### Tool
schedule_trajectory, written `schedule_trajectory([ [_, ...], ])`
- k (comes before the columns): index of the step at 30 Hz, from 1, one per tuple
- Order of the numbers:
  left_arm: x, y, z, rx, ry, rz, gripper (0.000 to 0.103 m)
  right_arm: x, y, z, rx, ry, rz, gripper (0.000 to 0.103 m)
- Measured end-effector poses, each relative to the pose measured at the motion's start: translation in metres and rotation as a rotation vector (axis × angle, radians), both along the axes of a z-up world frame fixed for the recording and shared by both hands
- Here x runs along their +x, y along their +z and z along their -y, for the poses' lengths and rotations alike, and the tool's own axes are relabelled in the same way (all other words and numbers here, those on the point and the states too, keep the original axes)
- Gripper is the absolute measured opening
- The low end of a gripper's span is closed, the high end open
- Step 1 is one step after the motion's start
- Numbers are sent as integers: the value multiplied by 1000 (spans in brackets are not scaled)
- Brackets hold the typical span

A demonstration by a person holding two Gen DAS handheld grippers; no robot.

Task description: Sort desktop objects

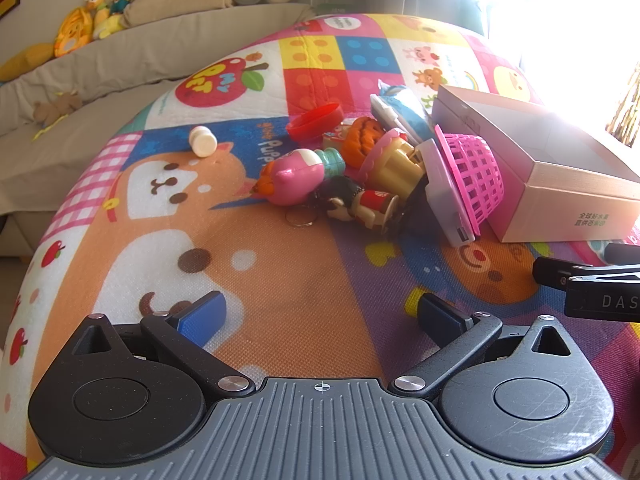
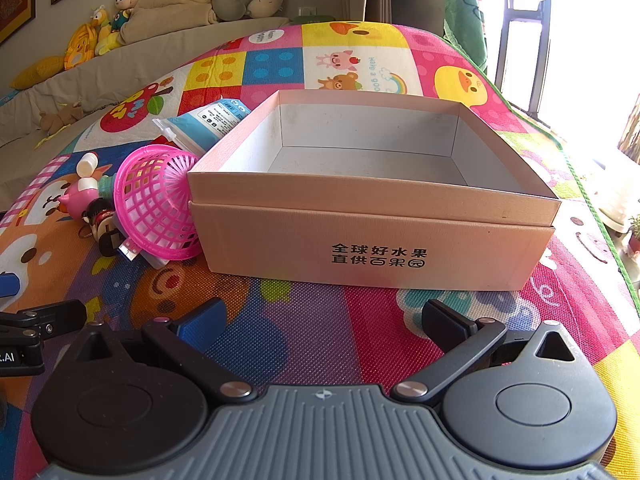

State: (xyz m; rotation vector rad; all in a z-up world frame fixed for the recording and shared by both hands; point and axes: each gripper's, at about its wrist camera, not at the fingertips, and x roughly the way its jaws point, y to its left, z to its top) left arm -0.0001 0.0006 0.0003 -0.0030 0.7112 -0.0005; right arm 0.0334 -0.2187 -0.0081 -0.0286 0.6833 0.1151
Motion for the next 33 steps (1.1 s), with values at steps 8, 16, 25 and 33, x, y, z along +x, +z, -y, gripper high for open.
schedule_trajectory([
  [8, 0, 0, 0, 0, 0, 0, 103, 0, 0, 0, 0, 0, 0, 103],
  [16, 0, 0, 0, 0, 0, 0, 103, 0, 0, 0, -1, 0, 0, 103],
  [25, 0, 0, 0, 0, 0, 0, 103, 0, 0, 0, -1, -1, 0, 103],
  [33, 0, 1, 0, 8, -2, -12, 103, -1, 0, -1, 3, 2, -4, 103],
])
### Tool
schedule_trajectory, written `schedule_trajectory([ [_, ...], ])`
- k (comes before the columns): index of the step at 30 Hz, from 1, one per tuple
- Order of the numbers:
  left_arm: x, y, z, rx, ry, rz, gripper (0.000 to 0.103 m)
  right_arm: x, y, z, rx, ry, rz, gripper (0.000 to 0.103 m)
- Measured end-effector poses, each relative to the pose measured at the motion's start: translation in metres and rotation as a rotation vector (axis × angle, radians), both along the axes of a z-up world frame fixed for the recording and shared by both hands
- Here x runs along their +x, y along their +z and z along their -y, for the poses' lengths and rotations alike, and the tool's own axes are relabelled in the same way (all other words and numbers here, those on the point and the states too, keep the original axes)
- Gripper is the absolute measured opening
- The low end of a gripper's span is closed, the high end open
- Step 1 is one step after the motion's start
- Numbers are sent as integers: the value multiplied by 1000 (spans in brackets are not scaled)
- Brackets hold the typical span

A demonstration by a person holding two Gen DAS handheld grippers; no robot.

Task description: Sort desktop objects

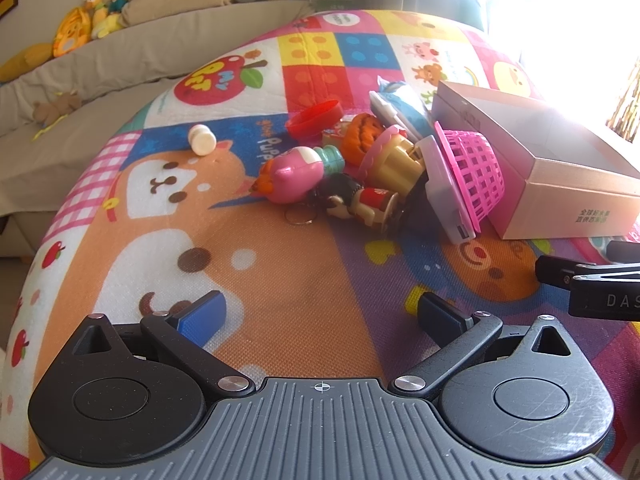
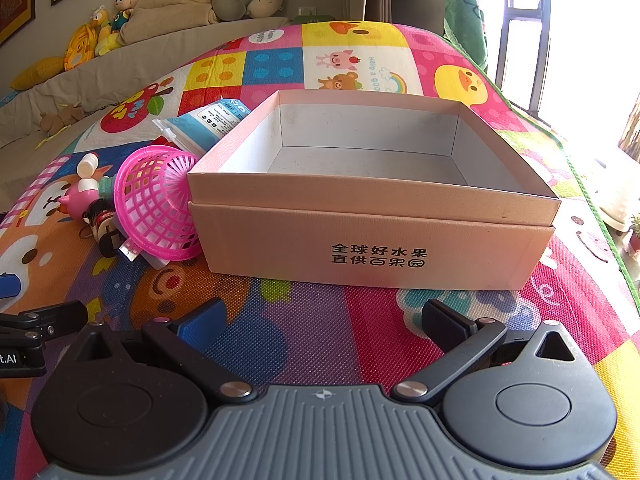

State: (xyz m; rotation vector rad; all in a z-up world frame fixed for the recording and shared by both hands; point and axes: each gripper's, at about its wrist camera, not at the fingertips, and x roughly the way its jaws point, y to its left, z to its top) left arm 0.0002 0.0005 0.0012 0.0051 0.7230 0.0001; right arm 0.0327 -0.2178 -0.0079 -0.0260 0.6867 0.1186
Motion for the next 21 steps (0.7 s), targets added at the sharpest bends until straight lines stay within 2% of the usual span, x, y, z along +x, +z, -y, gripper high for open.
schedule_trajectory([
  [6, 3, -1, -1, 7, -15, -26, 103, -3, 3, 4, -11, 39, -41, 103],
  [13, 2, 2, -1, 5, -24, -22, 103, -2, 6, 1, -18, 28, -80, 103],
  [21, 3, 2, 0, 7, -28, -24, 103, -4, 6, 3, -16, 21, -72, 103],
])
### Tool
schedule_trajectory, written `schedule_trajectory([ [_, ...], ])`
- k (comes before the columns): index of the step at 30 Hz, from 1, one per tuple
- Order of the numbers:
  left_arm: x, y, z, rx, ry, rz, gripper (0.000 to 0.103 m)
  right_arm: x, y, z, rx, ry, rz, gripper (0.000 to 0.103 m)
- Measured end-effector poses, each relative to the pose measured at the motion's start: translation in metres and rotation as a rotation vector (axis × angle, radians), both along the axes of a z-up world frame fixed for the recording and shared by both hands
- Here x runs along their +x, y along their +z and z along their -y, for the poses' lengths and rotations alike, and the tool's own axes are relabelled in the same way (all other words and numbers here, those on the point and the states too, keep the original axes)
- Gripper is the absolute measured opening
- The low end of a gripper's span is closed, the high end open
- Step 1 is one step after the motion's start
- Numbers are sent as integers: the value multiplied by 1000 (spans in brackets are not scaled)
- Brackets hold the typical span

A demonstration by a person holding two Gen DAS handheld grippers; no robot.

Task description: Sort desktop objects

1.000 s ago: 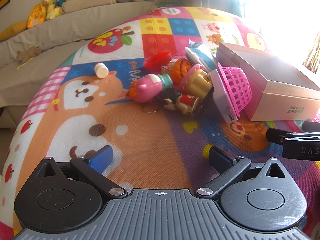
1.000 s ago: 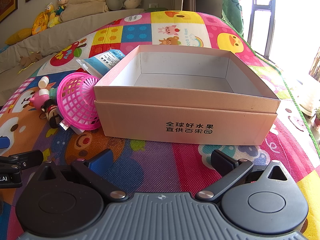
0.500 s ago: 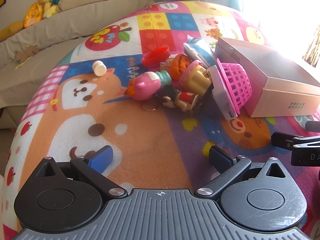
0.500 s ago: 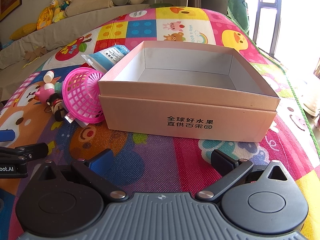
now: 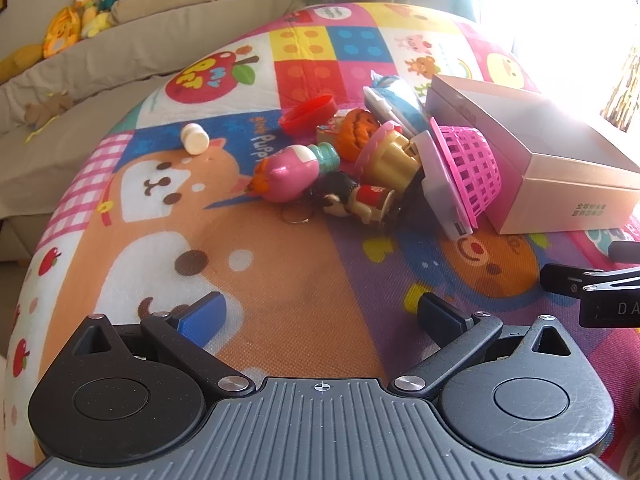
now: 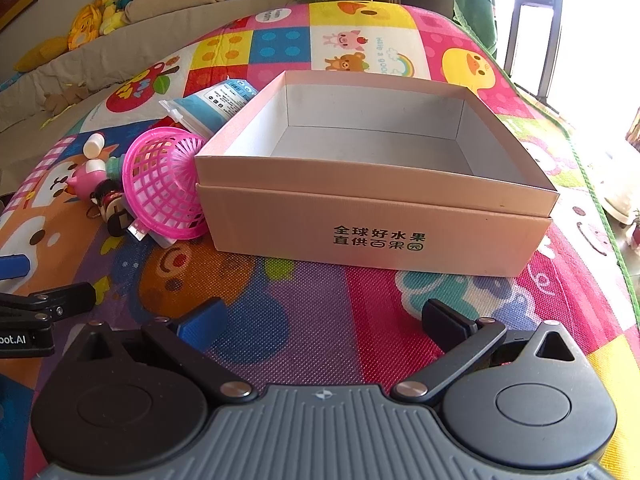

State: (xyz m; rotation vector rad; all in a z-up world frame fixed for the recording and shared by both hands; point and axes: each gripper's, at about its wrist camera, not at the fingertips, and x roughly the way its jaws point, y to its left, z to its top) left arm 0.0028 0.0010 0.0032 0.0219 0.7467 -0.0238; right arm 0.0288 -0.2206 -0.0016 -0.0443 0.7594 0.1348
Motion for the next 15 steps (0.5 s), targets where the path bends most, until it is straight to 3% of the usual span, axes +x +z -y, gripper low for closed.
schedule_trajectory([
  [5, 2, 7, -10, -44, -25, 25, 103, -3, 3, 4, 19, 42, 9, 103],
  [9, 20, 32, -40, -54, 43, 145, 103, -16, 13, 2, 23, 134, 90, 103],
  [12, 55, 42, -59, -16, 91, 201, 103, -27, 26, -6, 17, 221, 145, 103],
  [14, 83, 41, -69, -2, 123, 200, 99, -33, 34, -10, 9, 259, 181, 101],
  [15, 99, 39, -73, -4, 141, 185, 85, -36, 38, -12, 2, 278, 199, 98],
])
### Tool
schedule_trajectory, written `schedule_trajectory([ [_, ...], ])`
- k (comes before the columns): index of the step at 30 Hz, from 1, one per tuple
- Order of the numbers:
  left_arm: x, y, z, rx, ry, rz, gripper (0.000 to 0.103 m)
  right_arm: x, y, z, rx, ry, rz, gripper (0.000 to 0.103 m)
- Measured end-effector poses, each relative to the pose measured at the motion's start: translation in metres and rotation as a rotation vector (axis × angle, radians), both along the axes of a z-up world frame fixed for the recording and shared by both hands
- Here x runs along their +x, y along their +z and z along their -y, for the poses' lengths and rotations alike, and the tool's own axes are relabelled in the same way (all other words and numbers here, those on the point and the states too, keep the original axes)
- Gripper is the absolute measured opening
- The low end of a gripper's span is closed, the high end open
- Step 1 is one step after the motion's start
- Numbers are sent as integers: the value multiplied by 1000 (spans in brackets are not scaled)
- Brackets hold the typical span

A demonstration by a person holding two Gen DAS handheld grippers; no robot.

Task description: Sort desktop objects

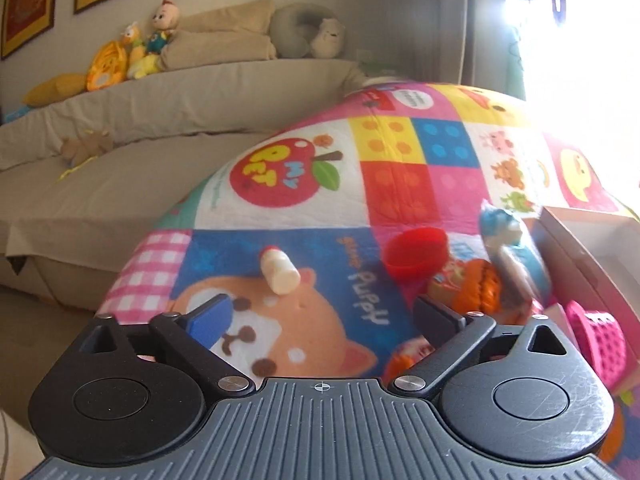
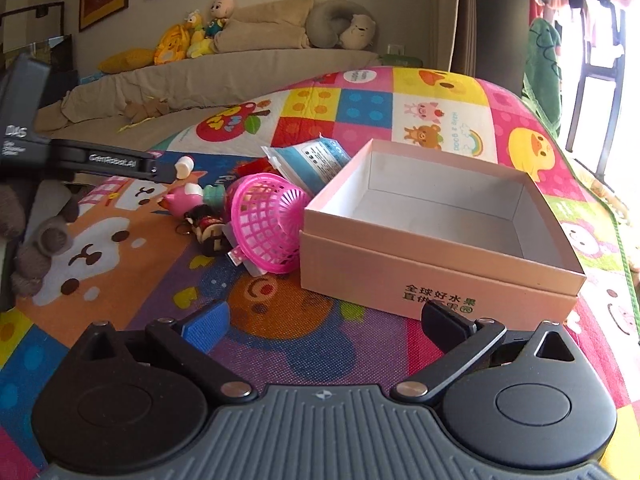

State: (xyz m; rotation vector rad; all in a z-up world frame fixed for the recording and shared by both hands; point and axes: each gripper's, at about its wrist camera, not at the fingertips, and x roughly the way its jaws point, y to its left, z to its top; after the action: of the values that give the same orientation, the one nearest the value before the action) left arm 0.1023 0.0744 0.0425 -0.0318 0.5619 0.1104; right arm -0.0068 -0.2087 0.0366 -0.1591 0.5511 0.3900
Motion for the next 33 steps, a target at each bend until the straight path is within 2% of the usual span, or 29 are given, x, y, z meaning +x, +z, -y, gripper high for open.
schedule_trajectory([
  [1, 18, -3, -4, -13, 19, -26, 73, 0, 2, -2, -9, 12, 2, 89],
  [2, 36, -8, -10, -35, 45, -54, 73, 0, 3, -4, -14, 16, -3, 81],
  [5, 74, -22, -21, -61, 100, -100, 71, 2, 3, -6, -11, 30, -25, 77],
  [6, 82, -27, -22, -51, 118, -112, 66, 2, 3, -6, -14, 30, -27, 77],
  [7, 87, -30, -23, -42, 126, -122, 53, 2, 2, -6, -16, 30, -27, 77],
  [10, 87, -34, -24, -10, 123, -129, 29, 5, 3, -6, -25, 32, -21, 77],
  [15, 35, -31, -12, 10, 0, -126, 29, 7, 13, -24, -84, 83, 54, 74],
  [17, 1, -28, -2, -10, -79, -131, 29, 12, 19, -38, -127, 112, 87, 63],
  [19, -37, -25, 9, -20, -150, -126, 29, 21, 23, -51, -157, 129, 110, 58],
  [22, -91, -22, 26, -40, -253, -123, 30, 42, 25, -66, -182, 120, 116, 58],
  [24, -114, -24, 33, -67, -293, -133, 30, 57, 24, -75, -183, 116, 103, 59],
  [29, -142, -34, 40, -50, -263, -118, 36, 76, 16, -96, -222, 118, 83, 59],
  [33, -144, -30, 35, -56, -226, -118, 61, 75, 13, -99, -217, 116, 67, 60],
])
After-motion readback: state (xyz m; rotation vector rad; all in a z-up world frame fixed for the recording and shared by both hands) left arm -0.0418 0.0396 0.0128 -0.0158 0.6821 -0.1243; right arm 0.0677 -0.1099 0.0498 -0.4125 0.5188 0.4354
